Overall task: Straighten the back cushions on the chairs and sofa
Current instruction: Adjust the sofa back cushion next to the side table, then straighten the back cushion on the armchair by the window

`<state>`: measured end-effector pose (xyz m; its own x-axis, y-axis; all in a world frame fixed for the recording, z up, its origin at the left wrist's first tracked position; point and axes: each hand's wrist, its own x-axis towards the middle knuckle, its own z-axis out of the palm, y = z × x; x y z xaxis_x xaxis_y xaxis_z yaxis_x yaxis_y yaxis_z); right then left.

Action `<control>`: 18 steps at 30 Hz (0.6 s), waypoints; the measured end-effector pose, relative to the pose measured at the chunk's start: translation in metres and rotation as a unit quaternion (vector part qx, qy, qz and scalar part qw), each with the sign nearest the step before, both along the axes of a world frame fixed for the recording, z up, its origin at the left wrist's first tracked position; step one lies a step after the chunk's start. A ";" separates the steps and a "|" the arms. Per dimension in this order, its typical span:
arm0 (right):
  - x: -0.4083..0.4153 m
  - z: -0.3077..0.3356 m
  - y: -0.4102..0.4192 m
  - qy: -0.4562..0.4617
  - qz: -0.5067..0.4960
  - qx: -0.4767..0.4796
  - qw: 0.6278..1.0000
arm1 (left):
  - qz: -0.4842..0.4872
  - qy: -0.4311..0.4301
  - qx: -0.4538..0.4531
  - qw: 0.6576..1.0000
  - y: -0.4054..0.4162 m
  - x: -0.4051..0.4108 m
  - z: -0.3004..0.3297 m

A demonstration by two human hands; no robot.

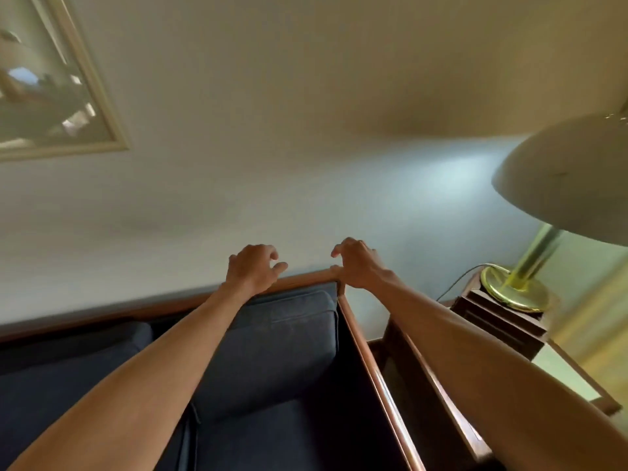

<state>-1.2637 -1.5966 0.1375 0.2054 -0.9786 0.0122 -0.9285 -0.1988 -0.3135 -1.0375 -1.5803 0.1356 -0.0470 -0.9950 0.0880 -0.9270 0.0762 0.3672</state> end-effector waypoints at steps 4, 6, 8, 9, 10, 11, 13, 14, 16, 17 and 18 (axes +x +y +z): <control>-0.038 0.055 0.066 -0.010 -0.027 -0.048 0.998 | -0.046 0.029 -0.025 0.998 0.044 -0.046 0.060; -0.061 0.070 0.101 -0.006 -0.037 -0.060 0.998 | -0.071 0.034 -0.024 0.997 0.066 -0.074 0.073; -0.095 0.083 0.138 -0.007 -0.061 -0.075 0.995 | -0.105 0.034 -0.026 0.994 0.089 -0.114 0.082; -0.115 0.090 0.157 -0.008 -0.077 -0.081 0.994 | -0.123 0.037 -0.026 0.991 0.101 -0.137 0.086; -0.136 0.095 0.177 -0.007 -0.096 -0.085 0.992 | -0.142 0.039 -0.027 0.989 0.113 -0.161 0.088; -0.160 0.100 0.197 -0.006 -0.119 -0.084 0.989 | -0.165 0.039 -0.026 0.985 0.125 -0.188 0.089; -0.211 0.106 0.236 -0.008 -0.169 -0.083 0.982 | -0.217 0.037 -0.025 0.975 0.148 -0.246 0.090; -0.241 0.106 0.258 -0.011 -0.200 -0.081 0.976 | -0.246 0.035 -0.025 0.968 0.162 -0.280 0.090; -0.296 0.105 0.299 -0.009 -0.251 -0.077 0.965 | -0.288 0.035 -0.017 0.957 0.188 -0.340 0.091; -0.324 0.103 0.321 -0.003 -0.273 -0.074 0.959 | -0.307 0.038 -0.011 0.951 0.203 -0.371 0.091; -0.352 0.101 0.344 0.002 -0.295 -0.069 0.953 | -0.327 0.041 -0.008 0.944 0.216 -0.404 0.090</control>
